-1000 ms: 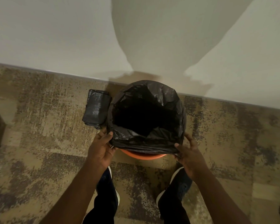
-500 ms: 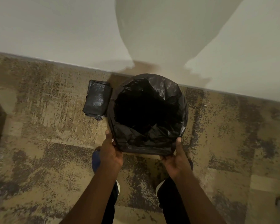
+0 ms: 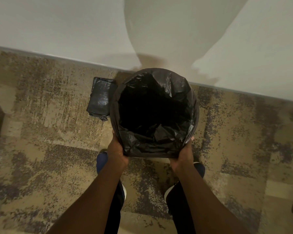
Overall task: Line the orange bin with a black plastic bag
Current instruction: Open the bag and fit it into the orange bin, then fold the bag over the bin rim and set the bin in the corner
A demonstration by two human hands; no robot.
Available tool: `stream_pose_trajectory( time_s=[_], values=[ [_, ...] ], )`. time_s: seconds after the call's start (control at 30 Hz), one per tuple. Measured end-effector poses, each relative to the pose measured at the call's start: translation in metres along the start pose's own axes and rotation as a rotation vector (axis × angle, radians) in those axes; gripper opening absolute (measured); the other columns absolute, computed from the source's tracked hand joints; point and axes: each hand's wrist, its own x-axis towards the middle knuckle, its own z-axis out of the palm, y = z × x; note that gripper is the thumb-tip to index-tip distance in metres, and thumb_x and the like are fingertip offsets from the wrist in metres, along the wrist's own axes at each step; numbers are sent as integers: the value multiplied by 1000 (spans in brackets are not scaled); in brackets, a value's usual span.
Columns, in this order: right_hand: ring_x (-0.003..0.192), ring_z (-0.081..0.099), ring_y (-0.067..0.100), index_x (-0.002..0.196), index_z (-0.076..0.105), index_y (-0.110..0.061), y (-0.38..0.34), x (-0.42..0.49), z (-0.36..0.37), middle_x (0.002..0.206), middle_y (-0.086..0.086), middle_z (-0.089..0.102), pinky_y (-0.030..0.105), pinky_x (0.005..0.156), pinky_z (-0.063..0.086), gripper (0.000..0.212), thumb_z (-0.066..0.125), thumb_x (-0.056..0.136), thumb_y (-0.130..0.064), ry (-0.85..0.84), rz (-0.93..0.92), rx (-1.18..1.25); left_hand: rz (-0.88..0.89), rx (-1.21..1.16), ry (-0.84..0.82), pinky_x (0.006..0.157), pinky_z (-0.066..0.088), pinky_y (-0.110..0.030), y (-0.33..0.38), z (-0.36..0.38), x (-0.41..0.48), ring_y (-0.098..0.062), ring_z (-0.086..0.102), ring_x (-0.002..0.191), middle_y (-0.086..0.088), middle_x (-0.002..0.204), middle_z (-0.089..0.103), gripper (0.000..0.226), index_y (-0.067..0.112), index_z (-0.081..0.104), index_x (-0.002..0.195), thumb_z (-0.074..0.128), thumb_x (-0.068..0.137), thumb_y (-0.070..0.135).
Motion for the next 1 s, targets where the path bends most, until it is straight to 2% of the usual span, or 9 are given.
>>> stream_pose_trajectory(
  time_s=[0.13,0.3,0.4,0.57,0.7,0.77,0.83,0.9,1.0],
  values=[
    [115,68,28,122,71,-28,-1,18,3,125,2,73,46,91,61,47,44,101,-60,97,-21,-19,-2,-19,61,78,56,-38,-6,3,32,-29,65,107,-10,134,64,38,13,63,131,46,105,35],
    [113,68,24,102,72,-19,-11,42,13,121,4,72,41,99,57,35,41,107,-36,229,31,-30,30,-72,85,79,56,-37,2,22,50,-26,65,85,-7,89,71,22,13,67,89,52,103,22],
    [93,66,21,116,67,-15,-32,47,17,102,3,69,36,80,58,39,39,107,-40,272,-7,-119,97,25,120,64,52,-33,17,28,51,-21,63,74,-1,65,70,28,13,65,78,52,102,19],
    [92,62,20,119,63,-10,-75,23,13,104,3,66,37,79,52,54,35,104,-55,407,-360,-399,387,286,311,73,51,-42,47,10,52,-28,64,84,-5,89,65,44,15,62,94,41,94,55],
    [121,48,13,149,43,-13,-75,-17,43,132,-4,50,25,92,40,49,36,108,-41,266,-841,-907,698,518,160,83,51,-38,39,33,23,-20,62,102,-5,118,63,63,16,58,119,30,93,66],
    [142,35,21,159,26,-8,-63,-16,58,156,6,37,28,111,31,62,35,108,-42,208,-849,-1010,695,598,126,98,50,-45,27,50,17,-24,56,123,-7,138,54,76,18,47,137,30,89,75],
    [151,28,29,160,22,-9,-55,-9,66,164,12,30,37,119,27,67,34,107,-48,275,-786,-962,688,597,207,99,50,-50,21,60,19,-27,58,121,-8,137,56,73,15,46,139,33,93,70],
    [136,49,32,146,44,-10,-54,-1,68,140,9,55,39,103,46,58,34,106,-51,355,-759,-831,686,573,309,91,51,-44,23,64,22,-26,61,106,-7,125,63,61,13,55,129,32,100,61],
    [108,61,35,110,59,-15,-59,6,64,98,9,63,37,74,46,44,32,107,-51,382,-761,-713,641,495,269,100,49,-44,26,55,28,-24,61,114,-6,131,64,69,17,61,133,27,99,66]
  ],
)
